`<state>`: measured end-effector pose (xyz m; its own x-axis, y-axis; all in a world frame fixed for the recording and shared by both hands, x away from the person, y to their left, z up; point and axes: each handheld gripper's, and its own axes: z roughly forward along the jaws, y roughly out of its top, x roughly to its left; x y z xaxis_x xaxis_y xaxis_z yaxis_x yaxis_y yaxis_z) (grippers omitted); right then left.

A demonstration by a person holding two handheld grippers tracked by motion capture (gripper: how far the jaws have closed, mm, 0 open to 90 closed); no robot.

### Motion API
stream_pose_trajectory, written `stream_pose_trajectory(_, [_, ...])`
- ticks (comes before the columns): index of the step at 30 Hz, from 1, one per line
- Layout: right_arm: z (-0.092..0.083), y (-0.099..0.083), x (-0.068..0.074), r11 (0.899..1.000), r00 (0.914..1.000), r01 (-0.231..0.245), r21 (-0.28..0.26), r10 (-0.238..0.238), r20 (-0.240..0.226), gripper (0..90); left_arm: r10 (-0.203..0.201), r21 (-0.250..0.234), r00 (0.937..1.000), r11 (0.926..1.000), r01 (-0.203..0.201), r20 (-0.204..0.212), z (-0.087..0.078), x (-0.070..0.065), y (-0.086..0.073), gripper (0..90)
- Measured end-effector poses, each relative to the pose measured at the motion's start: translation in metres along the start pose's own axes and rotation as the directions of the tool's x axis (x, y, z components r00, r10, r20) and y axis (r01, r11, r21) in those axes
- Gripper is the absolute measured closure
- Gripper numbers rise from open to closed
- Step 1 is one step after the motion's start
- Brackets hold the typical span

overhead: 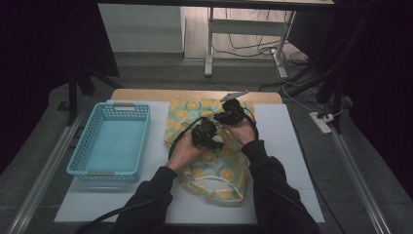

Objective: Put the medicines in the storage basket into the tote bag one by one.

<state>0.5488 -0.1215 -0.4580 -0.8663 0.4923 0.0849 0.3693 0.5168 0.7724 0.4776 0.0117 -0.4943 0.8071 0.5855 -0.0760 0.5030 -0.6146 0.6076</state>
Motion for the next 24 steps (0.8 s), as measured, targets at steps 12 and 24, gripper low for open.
stream_pose_trajectory(12, [-0.002, -0.002, -0.001, 1.000, 1.0000, -0.002, 0.002, 0.002, 0.001, 90.0, -0.005, -0.065, 0.9998, 0.9979, 0.004, -0.017, -0.009, -0.002, 0.000, 30.7])
stream_pose_trajectory(24, [-0.005, -0.001, 0.001, 1.000, 1.0000, -0.004, -0.008, 0.004, -0.005, 90.0, -0.013, -0.101, 0.9997, 0.9948, 0.015, 0.020, -0.028, -0.008, -0.005, 15.6])
